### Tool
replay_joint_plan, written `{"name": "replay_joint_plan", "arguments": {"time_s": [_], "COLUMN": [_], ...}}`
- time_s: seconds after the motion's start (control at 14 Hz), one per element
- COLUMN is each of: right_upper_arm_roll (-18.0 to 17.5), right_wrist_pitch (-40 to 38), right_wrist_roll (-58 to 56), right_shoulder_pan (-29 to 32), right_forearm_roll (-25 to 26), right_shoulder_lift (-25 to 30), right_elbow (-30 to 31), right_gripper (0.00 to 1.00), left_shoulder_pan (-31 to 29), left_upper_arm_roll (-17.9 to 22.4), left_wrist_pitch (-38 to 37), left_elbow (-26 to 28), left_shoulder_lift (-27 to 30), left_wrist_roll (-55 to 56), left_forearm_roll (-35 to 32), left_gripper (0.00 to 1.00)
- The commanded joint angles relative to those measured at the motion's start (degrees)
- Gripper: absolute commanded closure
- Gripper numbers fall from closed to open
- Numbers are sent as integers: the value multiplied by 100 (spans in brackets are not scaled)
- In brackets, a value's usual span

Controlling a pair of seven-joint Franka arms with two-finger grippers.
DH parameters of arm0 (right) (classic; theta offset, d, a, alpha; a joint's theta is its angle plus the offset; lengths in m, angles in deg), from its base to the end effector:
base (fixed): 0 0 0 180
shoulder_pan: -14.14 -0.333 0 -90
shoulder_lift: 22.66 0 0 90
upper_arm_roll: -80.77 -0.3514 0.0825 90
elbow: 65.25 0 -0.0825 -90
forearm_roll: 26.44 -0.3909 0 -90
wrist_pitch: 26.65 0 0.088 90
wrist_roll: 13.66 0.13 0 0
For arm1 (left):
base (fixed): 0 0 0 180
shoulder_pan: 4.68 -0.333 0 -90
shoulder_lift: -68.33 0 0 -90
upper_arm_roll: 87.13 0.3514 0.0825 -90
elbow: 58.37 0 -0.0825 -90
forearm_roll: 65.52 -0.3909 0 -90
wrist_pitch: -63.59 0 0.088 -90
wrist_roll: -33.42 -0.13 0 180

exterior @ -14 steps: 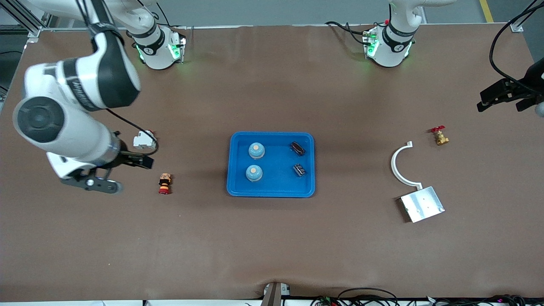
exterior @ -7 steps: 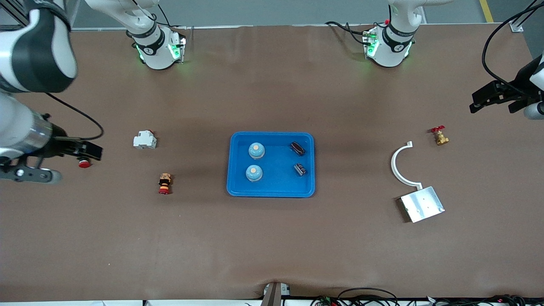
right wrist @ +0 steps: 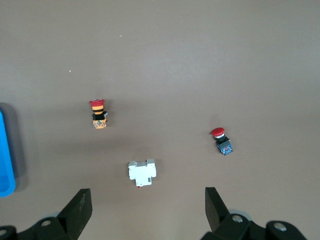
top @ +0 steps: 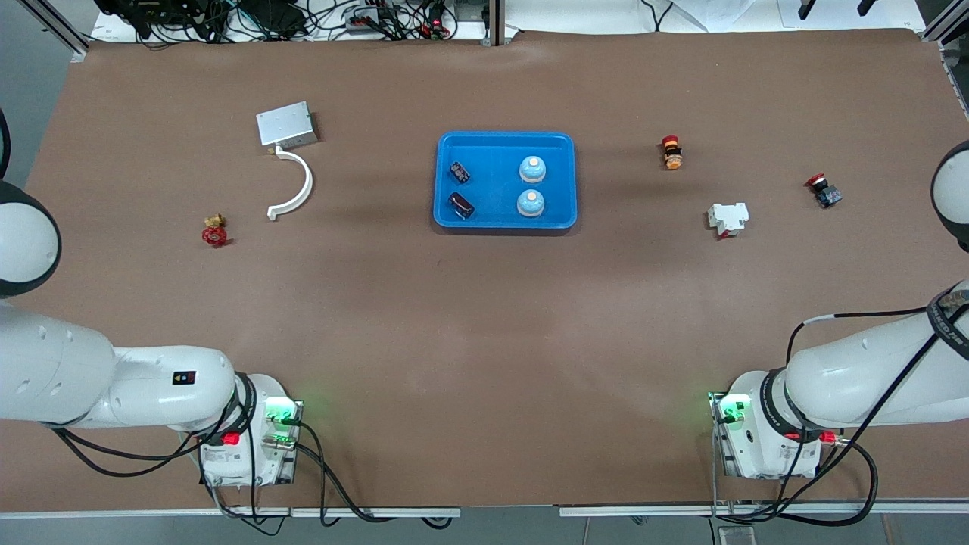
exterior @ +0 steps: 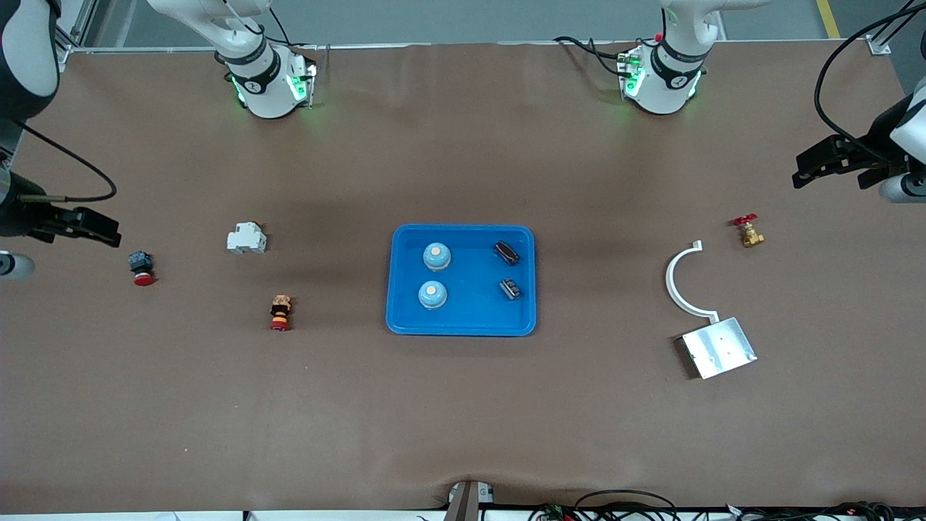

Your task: Place electrolytic capacitor and blue bell in tray

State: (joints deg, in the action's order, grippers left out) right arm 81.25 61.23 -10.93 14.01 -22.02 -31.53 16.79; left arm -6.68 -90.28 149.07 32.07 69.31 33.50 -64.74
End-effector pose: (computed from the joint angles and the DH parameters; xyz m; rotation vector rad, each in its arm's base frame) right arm 0.6088 -0.0136 0.6097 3.0599 -0.0834 -0.0784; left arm 0.5452 -0.0131 0.6361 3.1276 -0.0301 -0.1089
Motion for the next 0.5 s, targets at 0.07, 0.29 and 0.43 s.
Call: {"name": "replay_joint_plan", "arguments": {"time_s": [0.07,0.29,0.43], "right_upper_arm_roll": [-39,-30,-22], "right_wrist_pitch": [36,36,27], "right_wrist_roll": [-53,-53,-62], "right_shoulder_pan": [75,320,373], "right_forearm_roll": [-187,-520,-583], "right_shoulder_lift": [553,720,817], "right_elbow": [409,506,532], "right_gripper": [0,0,0], "left_shoulder_pan": [-46,-37,-54], "left_upper_arm_roll": [-28,-36,-36], "left_wrist_pitch": [-172,-172,-172], "left_elbow": [-70,-70,-70], "left_shoulder_lift": [-19,-19,-19], "left_wrist_roll": [36,53,18], "left_forearm_roll": [-8,-17,-8], "left_gripper": [0,0,0]}}
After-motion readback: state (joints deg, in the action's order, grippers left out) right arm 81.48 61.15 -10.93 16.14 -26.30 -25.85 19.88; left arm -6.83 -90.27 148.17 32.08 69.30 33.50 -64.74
